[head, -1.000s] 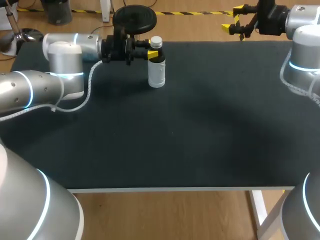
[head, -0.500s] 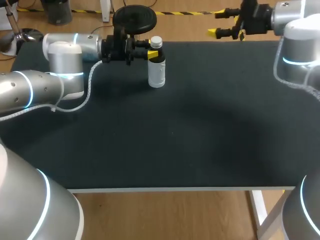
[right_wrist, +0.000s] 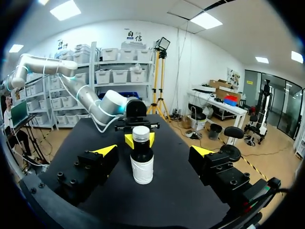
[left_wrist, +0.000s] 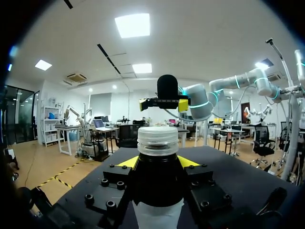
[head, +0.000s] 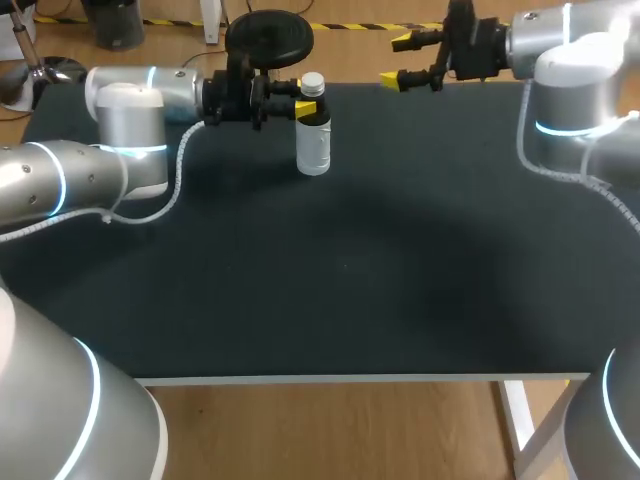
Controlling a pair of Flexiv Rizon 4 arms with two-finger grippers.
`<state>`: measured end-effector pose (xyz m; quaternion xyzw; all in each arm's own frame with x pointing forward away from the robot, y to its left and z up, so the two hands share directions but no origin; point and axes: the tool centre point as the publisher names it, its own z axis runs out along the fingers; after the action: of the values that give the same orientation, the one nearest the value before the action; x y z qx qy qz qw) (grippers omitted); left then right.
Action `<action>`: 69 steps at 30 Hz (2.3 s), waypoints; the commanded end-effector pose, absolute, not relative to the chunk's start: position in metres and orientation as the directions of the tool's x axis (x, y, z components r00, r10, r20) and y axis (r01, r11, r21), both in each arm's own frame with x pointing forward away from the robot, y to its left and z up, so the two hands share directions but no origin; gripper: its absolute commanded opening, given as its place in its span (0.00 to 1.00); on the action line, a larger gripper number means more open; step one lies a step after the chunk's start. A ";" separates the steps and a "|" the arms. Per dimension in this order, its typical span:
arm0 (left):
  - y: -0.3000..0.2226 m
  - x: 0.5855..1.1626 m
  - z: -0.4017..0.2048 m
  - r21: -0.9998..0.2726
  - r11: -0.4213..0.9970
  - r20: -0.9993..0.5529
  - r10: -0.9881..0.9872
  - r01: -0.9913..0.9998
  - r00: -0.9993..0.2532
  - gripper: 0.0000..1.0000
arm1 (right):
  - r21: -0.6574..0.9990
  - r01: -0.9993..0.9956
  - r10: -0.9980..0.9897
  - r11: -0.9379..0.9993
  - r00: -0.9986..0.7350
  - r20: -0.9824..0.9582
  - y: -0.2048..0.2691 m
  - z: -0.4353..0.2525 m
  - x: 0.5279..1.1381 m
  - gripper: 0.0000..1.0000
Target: Unscrew the bottle cap
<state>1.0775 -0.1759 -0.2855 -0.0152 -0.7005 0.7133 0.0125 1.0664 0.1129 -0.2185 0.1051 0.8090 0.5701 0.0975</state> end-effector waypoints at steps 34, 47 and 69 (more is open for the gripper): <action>-0.177 1.077 -0.286 -1.000 -0.019 -0.006 0.036 0.005 -0.999 0.00 | 0.977 0.073 0.270 0.198 -0.963 0.017 0.177 -0.232 1.058 1.00; -0.177 1.077 -0.286 -1.000 -0.019 -0.006 0.036 0.005 -0.999 0.00 | 0.977 0.078 0.230 0.199 -0.973 0.031 0.213 -0.236 1.046 1.00; -0.177 1.077 -0.286 -1.000 -0.019 -0.006 0.036 0.005 -0.999 0.00 | 0.980 0.084 0.223 0.178 -0.974 0.042 0.239 -0.248 1.052 1.00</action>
<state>1.0774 -0.1757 -0.2855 -0.0151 -0.7006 0.7132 0.0124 1.0522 0.2361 -0.2464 0.0991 0.7670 0.6318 0.0522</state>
